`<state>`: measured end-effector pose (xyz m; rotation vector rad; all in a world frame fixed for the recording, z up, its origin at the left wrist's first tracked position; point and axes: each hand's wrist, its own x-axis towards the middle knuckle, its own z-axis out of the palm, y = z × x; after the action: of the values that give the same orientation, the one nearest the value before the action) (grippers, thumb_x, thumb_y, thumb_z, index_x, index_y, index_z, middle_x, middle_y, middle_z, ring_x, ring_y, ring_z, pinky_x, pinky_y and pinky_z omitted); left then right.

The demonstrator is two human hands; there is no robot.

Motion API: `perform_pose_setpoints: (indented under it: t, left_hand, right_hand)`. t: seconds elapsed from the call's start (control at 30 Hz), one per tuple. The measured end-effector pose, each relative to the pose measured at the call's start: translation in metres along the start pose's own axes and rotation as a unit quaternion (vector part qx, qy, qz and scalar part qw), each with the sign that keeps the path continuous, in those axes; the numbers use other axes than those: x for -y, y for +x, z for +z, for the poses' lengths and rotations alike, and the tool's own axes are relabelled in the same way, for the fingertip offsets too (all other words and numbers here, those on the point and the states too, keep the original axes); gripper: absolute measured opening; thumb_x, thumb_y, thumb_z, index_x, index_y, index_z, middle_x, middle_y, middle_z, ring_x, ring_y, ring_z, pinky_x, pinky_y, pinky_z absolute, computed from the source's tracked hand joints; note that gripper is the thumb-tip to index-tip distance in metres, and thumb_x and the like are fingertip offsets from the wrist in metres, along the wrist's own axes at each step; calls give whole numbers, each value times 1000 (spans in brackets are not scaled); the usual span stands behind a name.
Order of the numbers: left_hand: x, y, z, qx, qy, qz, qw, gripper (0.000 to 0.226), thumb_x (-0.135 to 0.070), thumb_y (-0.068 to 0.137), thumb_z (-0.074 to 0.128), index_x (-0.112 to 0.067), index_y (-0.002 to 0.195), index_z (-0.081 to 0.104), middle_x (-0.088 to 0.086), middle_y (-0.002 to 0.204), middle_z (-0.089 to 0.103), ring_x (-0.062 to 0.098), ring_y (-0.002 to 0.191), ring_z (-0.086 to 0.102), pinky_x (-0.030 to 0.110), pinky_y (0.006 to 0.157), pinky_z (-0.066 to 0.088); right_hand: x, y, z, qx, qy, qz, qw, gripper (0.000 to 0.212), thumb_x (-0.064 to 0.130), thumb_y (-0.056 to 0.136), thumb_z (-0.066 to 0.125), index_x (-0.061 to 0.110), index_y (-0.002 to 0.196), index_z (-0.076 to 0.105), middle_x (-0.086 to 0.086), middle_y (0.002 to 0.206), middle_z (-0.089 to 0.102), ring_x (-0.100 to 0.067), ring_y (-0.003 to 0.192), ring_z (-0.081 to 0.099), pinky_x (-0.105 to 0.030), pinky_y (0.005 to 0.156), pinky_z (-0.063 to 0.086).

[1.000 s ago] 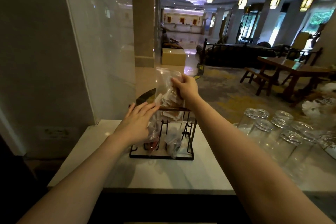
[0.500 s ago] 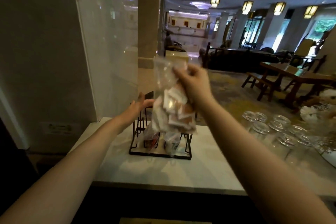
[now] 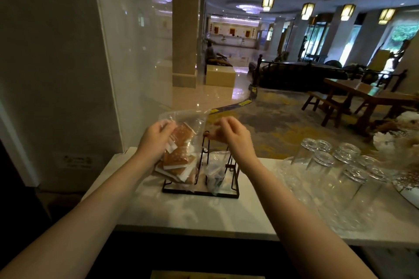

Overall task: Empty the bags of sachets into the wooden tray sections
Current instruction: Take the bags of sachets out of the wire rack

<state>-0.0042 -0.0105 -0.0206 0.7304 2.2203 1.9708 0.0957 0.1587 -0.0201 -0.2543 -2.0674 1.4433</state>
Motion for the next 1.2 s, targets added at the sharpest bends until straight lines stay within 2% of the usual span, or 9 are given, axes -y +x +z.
perform_pose_setpoints:
  t: [0.1,0.2,0.43,0.53,0.7,0.77,0.97,1.07,1.2]
  left_hand:
    - [0,8,-14,-27,34,26,999,21,-27,93,50,-24,78,63,2,76,66,23,73,63,36,72,49]
    - [2,15,-18,-9,171,95,981,25,-28,95,46,-13,85,64,10,80,66,27,73,62,38,68,49]
    - [33,22,-7,171,395,145,891,29,-27,98,38,-14,116,57,3,121,58,20,111,54,40,93,45]
    - [36,28,-8,163,417,172,877,31,-25,99,37,-14,117,59,4,130,57,19,123,48,36,112,24]
    - [34,26,-7,169,437,179,865,31,-24,99,36,-11,111,61,4,125,60,19,121,50,30,112,19]
    - [37,27,-6,161,439,171,867,30,-23,98,37,-12,114,60,4,124,60,21,120,51,33,110,24]
    - [27,16,0,133,424,158,882,32,-26,99,35,-19,123,55,-1,125,58,19,111,54,33,83,45]
    - [15,13,-3,137,366,95,916,30,-25,99,38,-15,117,59,6,114,63,24,100,57,32,82,44]
    - [3,-11,-11,112,219,86,965,26,-20,96,46,-28,74,57,-9,73,58,15,69,56,21,59,41]
  right_hand:
    - [-35,-15,-8,105,-441,-107,885,27,42,90,56,21,106,63,1,108,68,-17,102,62,-40,95,49]
    - [-64,-29,2,185,-617,-182,743,42,44,82,65,24,118,60,-1,121,62,-24,120,52,-55,114,20]
    - [-58,-36,9,155,-711,-177,663,45,32,86,57,12,126,53,-12,104,68,-37,117,49,-68,104,-22]
    - [-56,-38,10,145,-688,-184,687,25,19,88,55,19,111,64,-7,89,70,-33,106,56,-65,110,-16]
    - [-47,-31,12,64,-418,-120,898,18,28,95,50,25,100,67,5,93,70,-18,103,60,-51,116,0]
    - [-30,-29,11,46,-313,-119,941,14,25,95,52,23,91,66,9,85,67,-15,95,61,-50,118,11]
    - [38,-35,4,-13,-57,-143,988,19,22,89,57,6,90,67,-6,89,66,-19,85,60,-39,79,49]
    - [58,-37,15,15,-122,-156,980,16,22,91,59,8,91,67,-9,100,60,-21,92,58,-38,82,51]
    - [58,-37,36,83,-174,-116,974,14,26,92,58,16,96,67,-3,135,49,-17,123,47,-31,100,40]
